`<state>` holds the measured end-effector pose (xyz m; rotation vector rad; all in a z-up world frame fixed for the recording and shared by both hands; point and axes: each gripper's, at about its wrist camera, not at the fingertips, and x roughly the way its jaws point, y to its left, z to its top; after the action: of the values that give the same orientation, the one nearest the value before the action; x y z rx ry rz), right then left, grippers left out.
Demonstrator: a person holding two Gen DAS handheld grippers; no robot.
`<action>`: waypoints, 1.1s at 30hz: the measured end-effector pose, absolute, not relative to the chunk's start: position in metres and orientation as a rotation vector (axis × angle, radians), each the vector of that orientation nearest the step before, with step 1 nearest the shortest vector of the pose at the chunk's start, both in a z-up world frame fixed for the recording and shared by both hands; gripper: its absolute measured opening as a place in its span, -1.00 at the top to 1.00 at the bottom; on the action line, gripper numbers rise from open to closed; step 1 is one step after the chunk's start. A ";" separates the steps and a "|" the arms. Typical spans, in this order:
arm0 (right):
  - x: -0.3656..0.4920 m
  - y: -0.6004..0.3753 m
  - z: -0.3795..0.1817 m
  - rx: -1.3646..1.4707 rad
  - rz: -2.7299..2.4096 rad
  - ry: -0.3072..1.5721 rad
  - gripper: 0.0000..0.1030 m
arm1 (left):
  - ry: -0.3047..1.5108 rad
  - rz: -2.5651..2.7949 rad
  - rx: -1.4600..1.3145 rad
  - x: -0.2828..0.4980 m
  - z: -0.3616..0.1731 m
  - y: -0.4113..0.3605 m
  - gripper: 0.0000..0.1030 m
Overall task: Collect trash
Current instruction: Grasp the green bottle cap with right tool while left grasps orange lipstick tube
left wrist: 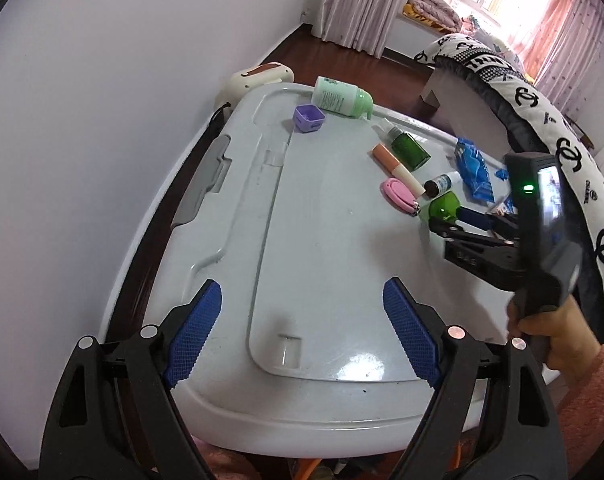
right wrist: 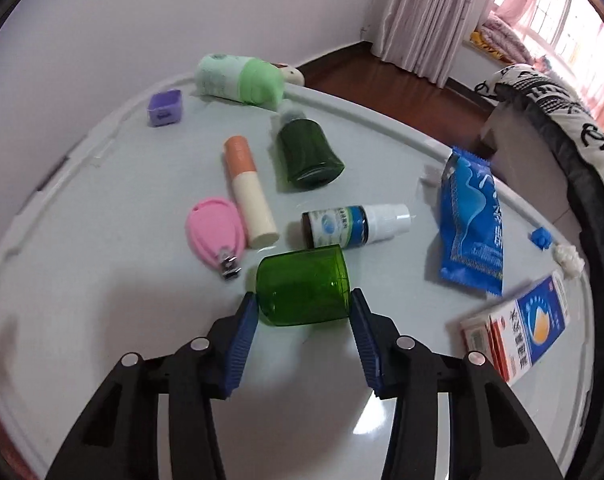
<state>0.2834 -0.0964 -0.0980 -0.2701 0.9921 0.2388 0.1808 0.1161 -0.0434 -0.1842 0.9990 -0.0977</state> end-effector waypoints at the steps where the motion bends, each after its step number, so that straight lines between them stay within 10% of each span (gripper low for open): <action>1: 0.278 -0.099 -0.094 -0.259 0.246 0.987 0.10 | 1.003 -0.099 -0.179 0.180 -0.045 0.115 -0.57; 27: 0.154 -0.215 -0.016 0.268 0.362 0.852 0.10 | 1.365 0.052 -0.214 0.391 -0.106 -0.012 -0.50; 33: 0.150 -0.229 -0.005 0.323 0.367 0.817 0.10 | 1.289 0.128 -0.064 0.388 -0.100 -0.029 0.49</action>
<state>0.1496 -0.2286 -0.0049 0.3226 0.8165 0.3671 0.3882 -0.0291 -0.0997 -0.0640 1.2887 0.1285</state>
